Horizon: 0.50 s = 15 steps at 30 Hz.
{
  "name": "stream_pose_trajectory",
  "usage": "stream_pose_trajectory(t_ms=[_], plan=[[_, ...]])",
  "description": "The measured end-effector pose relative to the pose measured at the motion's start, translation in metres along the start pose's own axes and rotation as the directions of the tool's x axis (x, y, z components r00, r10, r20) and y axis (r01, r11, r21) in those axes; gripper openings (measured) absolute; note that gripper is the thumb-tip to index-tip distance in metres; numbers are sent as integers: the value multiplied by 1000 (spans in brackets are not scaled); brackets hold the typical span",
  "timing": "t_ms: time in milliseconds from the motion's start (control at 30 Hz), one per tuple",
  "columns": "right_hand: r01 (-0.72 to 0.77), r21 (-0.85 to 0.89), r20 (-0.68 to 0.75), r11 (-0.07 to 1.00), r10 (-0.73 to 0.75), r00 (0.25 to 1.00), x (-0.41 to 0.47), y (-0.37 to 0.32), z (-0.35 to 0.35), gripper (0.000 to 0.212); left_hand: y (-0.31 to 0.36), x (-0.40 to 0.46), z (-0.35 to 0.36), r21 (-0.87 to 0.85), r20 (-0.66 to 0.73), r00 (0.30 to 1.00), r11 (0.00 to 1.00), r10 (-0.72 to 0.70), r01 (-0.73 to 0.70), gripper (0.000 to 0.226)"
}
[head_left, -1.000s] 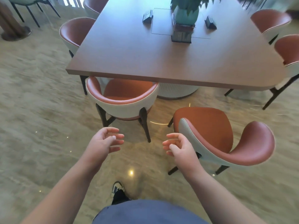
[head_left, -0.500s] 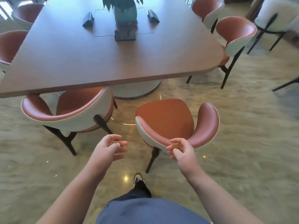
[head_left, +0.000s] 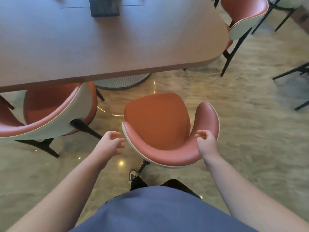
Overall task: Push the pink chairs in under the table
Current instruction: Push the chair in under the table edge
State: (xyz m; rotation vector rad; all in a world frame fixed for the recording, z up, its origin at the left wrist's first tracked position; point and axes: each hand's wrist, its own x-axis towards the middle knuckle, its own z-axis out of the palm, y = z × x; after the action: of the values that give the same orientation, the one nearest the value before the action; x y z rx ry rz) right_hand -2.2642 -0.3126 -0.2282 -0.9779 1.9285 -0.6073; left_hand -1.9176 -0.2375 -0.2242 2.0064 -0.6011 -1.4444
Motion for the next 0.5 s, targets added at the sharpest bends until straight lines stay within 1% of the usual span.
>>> stream_pose_trajectory(t_ms=[33, 100, 167, 233, 367, 433, 500], plan=[[-5, -45, -12, 999, 4, 1000, 11, 0, -3, 30, 2, 11, 6, 30, -3, 1000, 999, -16, 16, 30], [-16, -161, -33, 987, 11, 999, 35, 0, -12, 34, 6, 29, 21, 77, -13, 999, 996, -50, 51, 43], [-32, -268, -55, 963, 18, 998, 63, -5, -19, 44, 11, 43, 34, 106, -34, 993, 987, -115, 118, 58], [-50, -336, -68, 940, 29, 997, 93, -13, -24, 53, 12, 57, 46, 146, -62, 982, 972, -178, 186, 68], [-39, -450, -26, 892, 31, 999, 152, -26, -24, 65, 18, 85, 65, 151, -145, 967, 961, -210, 231, 74], [-19, -516, 11, 856, 29, 1000, 176, -24, -23, 73, 17, 96, 73, 124, -213, 952, 960, -221, 251, 73], [-35, -549, 13, 835, 50, 999, 194, -20, -23, 82, 12, 105, 83, 97, -253, 937, 958, -240, 271, 78]])
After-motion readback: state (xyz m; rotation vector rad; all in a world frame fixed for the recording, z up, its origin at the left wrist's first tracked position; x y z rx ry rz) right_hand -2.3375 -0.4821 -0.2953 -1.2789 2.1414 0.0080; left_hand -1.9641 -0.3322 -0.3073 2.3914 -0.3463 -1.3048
